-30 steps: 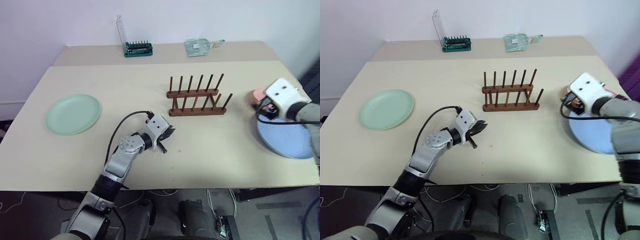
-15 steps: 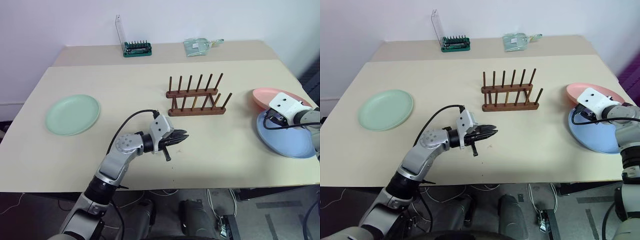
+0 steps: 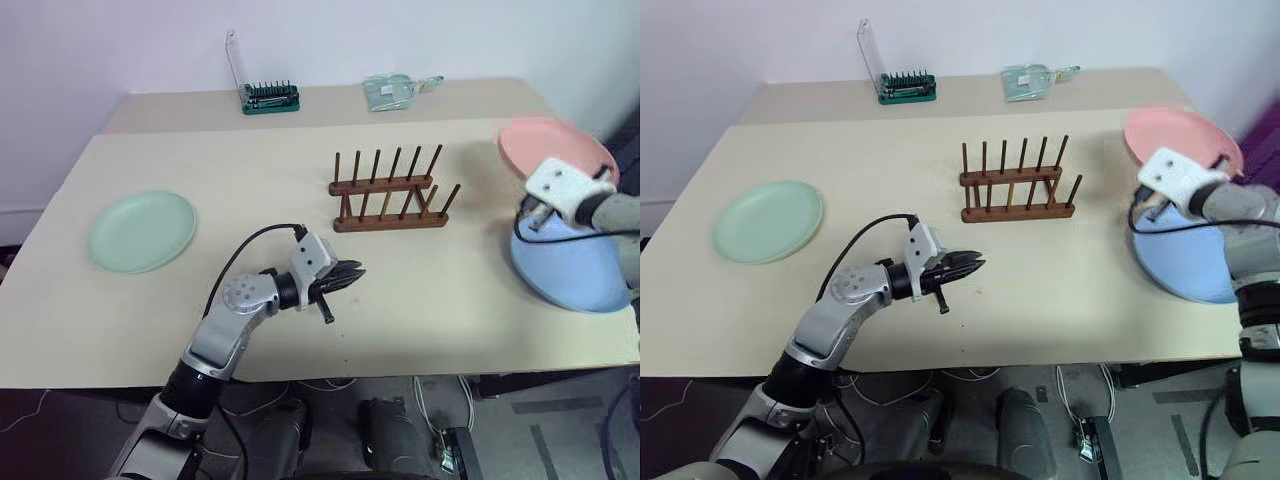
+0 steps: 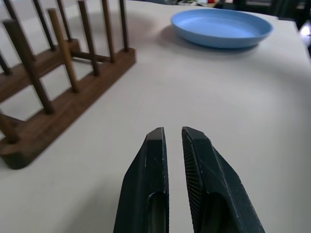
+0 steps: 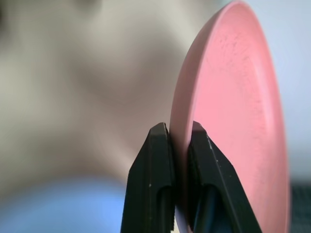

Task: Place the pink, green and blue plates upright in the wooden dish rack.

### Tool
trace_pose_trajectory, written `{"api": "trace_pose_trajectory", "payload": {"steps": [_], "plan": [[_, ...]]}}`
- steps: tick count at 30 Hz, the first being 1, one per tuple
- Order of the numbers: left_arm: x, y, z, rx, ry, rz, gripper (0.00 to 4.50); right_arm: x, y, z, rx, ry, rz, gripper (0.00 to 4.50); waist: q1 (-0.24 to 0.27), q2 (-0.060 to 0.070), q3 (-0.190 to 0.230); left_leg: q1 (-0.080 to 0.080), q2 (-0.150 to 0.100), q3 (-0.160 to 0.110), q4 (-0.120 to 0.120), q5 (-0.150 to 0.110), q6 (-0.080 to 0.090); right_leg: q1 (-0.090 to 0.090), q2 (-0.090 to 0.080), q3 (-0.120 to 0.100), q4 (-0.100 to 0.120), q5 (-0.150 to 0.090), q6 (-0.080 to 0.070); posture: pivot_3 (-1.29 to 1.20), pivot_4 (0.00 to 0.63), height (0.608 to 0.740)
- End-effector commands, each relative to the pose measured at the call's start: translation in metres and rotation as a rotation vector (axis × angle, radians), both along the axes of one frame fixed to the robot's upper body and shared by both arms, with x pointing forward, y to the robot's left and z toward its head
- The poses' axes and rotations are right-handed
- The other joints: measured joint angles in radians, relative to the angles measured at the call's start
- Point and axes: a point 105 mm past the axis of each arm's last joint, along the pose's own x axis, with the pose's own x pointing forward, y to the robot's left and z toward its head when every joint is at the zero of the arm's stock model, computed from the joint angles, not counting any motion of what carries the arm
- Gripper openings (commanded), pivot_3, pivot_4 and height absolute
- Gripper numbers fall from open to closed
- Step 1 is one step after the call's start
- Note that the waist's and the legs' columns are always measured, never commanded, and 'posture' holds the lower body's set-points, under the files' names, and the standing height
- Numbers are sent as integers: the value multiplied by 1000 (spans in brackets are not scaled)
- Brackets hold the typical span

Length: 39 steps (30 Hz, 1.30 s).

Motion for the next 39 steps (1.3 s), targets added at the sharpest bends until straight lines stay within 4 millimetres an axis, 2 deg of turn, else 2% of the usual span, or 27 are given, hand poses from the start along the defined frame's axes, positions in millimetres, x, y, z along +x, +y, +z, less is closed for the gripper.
{"api": "trace_pose_trajectory", "payload": {"steps": [1, 4, 7, 12, 17, 29, 36, 39], "plan": [[3, 7, 20, -55, -52, 15, 521, -34, 62, 62, 452, -39, 370, 33, 4, 0, 0, 0, 1, 0, 0, 0, 0, 0, 0, 0, 0, 0, 0, 0, 150, 740], [5, 13, 29, -93, -59, 21, 521, -49, 78, 66, 672, 56, 512, 33, 28, -1, 0, -1, 0, -3, 0, 0, 0, 0, 0, -2, -1, 0, 0, 0, 150, 740], [2, 22, 41, -148, -63, 10, 521, -51, 84, 57, 777, 146, 546, 33, 47, -1, 0, -2, -1, -2, 2, -1, 1, 1, -2, -2, -3, 0, -1, 0, 150, 740], [-1, 30, 41, -136, -60, 13, 521, -40, 71, 51, 861, 164, 469, 33, 55, -1, 0, -3, -1, 0, 1, -1, 2, 0, -2, -2, -5, 0, -1, 0, 150, 740], [-6, 28, 37, -136, -43, 3, 521, -27, 56, 52, 973, 154, 408, 33, 53, -1, 0, -3, -1, 0, 0, -1, 2, 0, -2, -2, -5, 0, -1, 0, 150, 740], [-9, 24, 35, -132, -30, -10, 521, -26, 41, 81, 1188, 109, 437, 33, 54, -1, 0, -3, -1, 0, 0, -1, 2, 0, -2, -1, -5, 0, -1, 0, 150, 740], [-10, 25, 34, -126, -32, -7, 521, -22, 34, 62, 1203, 150, 350, 33, 53, -1, 0, -3, -1, 0, 0, -1, 2, 0, -2, -1, -5, 0, -1, 0, 150, 740], [-10, 24, 33, -124, -31, -9, 521, -19, 29, 45, 1194, 174, 292, 33, 53, -1, 0, -3, -1, 0, 0, -1, 2, 0, -2, -1, -5, 0, -1, 0, 150, 740]]}}
